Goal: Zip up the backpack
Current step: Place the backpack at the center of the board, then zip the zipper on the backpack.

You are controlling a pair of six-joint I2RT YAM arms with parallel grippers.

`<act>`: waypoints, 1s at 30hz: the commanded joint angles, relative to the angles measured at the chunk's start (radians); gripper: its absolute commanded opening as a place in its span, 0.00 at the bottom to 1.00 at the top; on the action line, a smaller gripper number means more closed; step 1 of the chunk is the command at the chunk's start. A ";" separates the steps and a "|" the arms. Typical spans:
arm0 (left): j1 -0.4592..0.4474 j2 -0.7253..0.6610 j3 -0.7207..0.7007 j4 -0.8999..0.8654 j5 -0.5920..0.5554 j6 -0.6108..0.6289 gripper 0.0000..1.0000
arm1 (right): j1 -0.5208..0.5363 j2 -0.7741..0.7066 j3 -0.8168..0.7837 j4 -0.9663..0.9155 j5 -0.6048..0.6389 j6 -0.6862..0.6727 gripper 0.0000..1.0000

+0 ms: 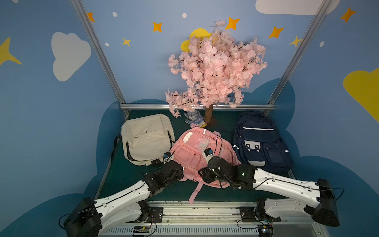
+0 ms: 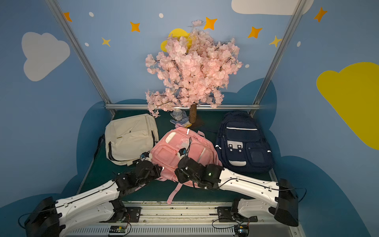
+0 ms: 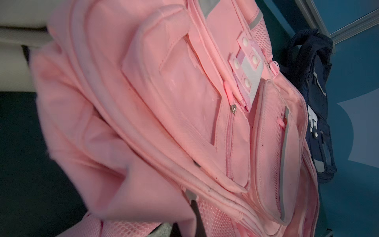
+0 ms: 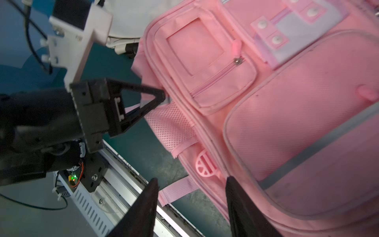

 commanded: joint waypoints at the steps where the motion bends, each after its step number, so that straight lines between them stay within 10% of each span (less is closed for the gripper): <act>1: -0.010 0.003 0.037 0.105 0.023 0.011 0.03 | 0.114 0.042 -0.055 0.187 0.142 0.088 0.52; 16: -0.019 -0.005 0.030 0.101 0.029 0.000 0.03 | 0.170 0.244 -0.176 0.372 0.428 0.299 0.46; 30: -0.040 -0.020 0.026 0.088 0.026 -0.011 0.03 | 0.075 0.348 -0.127 0.463 0.494 0.102 0.28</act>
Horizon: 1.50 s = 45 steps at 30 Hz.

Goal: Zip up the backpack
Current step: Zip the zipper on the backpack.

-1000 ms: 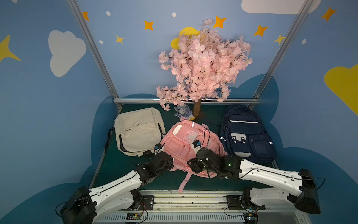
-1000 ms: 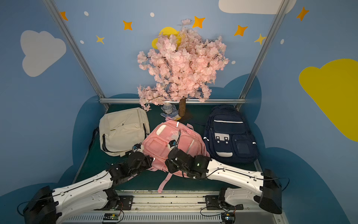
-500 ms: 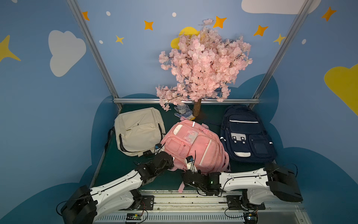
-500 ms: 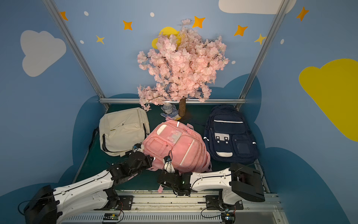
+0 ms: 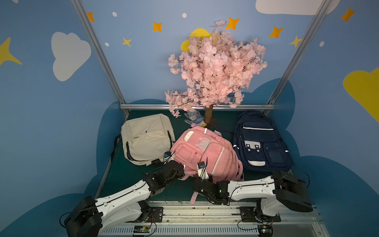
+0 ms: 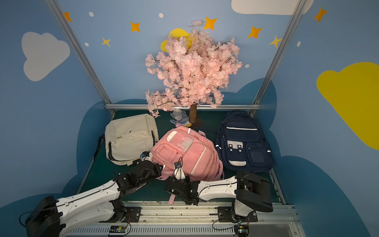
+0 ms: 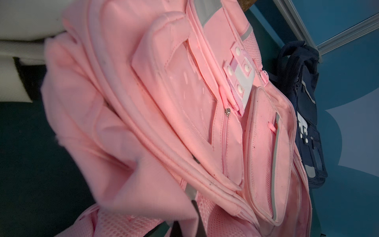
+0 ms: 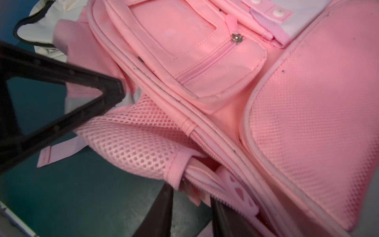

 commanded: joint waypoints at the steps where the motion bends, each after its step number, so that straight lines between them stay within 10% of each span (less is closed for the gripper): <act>1: -0.023 -0.034 0.026 0.034 0.056 0.005 0.02 | -0.042 0.025 0.029 0.007 0.070 -0.047 0.26; 14: -0.021 -0.083 0.017 -0.025 -0.027 0.022 0.03 | -0.039 -0.032 0.042 -0.185 0.029 0.007 0.00; 25: 0.072 -0.100 0.090 -0.078 -0.065 0.161 0.03 | 0.006 -0.011 0.263 -0.644 -0.149 0.056 0.00; 45: 0.303 0.014 0.294 -0.124 0.090 0.316 0.02 | 0.010 -0.161 0.137 -0.662 -0.151 0.119 0.00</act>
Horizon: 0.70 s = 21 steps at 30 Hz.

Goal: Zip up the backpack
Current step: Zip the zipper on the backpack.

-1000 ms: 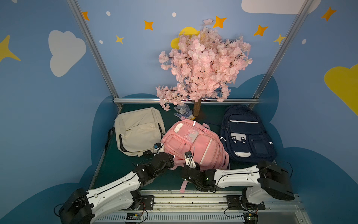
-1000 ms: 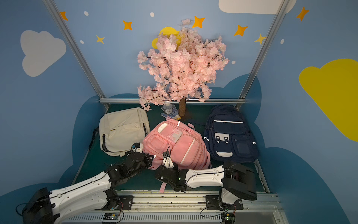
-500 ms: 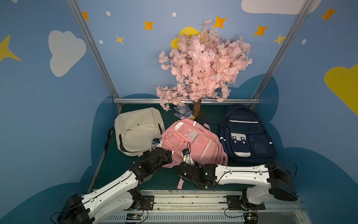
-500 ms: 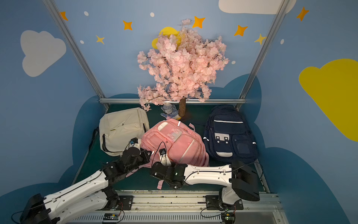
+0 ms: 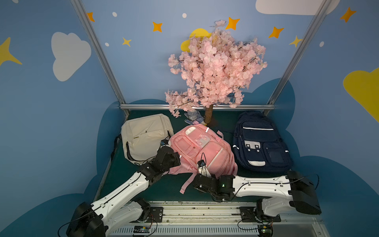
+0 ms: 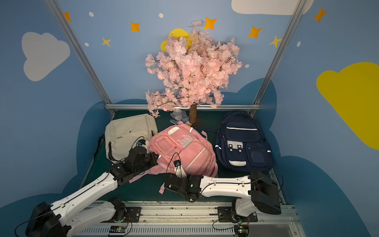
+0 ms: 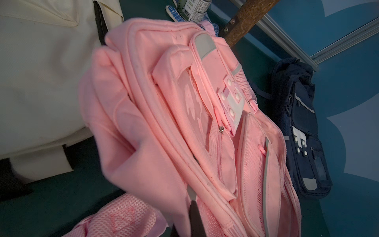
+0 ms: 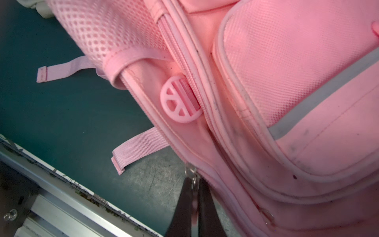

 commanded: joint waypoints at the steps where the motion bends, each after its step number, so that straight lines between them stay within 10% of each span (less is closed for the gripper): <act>1: 0.058 -0.017 0.088 0.031 -0.051 0.065 0.03 | 0.001 -0.070 -0.044 -0.175 0.036 0.075 0.00; 8: 0.224 0.034 0.183 -0.008 0.040 0.108 0.05 | -0.005 -0.278 -0.218 -0.166 0.113 0.234 0.00; 13: 0.241 0.124 0.208 -0.020 0.109 0.099 0.09 | -0.008 -0.348 -0.320 0.108 0.084 0.054 0.00; 21: 0.195 -0.054 0.024 -0.098 0.145 -0.005 0.49 | -0.011 -0.196 -0.166 0.185 0.055 -0.045 0.00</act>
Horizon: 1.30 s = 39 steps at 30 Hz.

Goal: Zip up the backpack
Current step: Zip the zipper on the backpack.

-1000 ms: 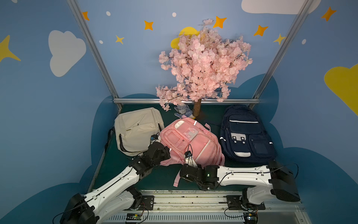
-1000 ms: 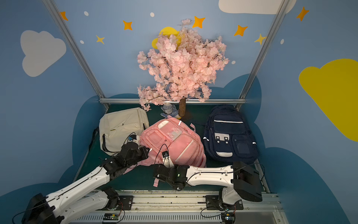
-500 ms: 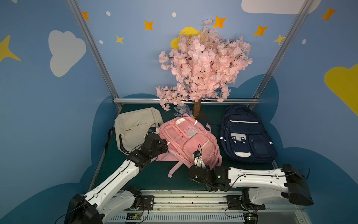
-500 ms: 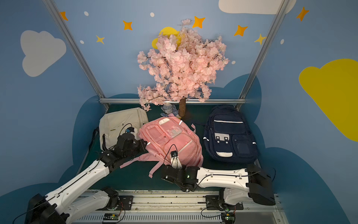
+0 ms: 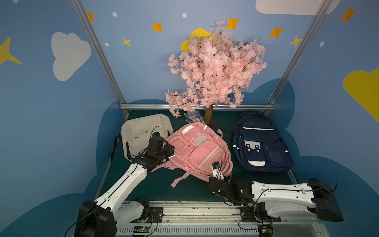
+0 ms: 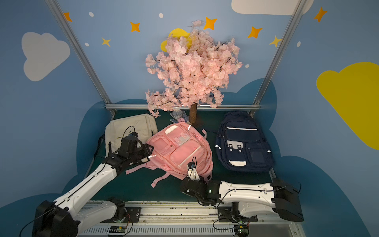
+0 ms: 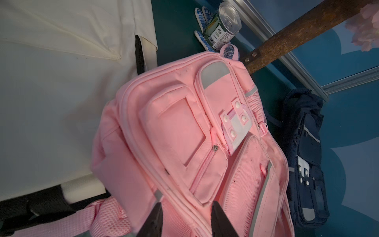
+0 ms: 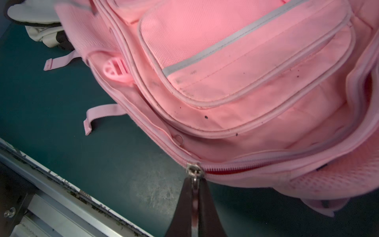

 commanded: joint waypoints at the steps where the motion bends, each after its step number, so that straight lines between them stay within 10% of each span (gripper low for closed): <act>1: -0.040 -0.122 -0.064 -0.050 -0.002 -0.060 0.52 | -0.005 0.056 0.076 0.082 -0.006 -0.064 0.00; 15: -0.430 -0.343 -0.362 -0.006 -0.140 -0.440 0.64 | -0.010 0.287 0.259 0.064 -0.188 -0.097 0.00; 24: -0.430 -0.161 -0.370 0.217 -0.137 -0.409 0.50 | -0.002 0.287 0.254 0.066 -0.237 -0.122 0.00; 31: -0.365 -0.037 -0.291 0.254 -0.132 -0.314 0.20 | 0.000 0.234 0.215 0.005 -0.222 -0.086 0.00; 39: -0.244 -0.104 -0.195 0.125 -0.135 -0.187 0.03 | -0.016 0.112 0.134 -0.181 -0.121 0.067 0.00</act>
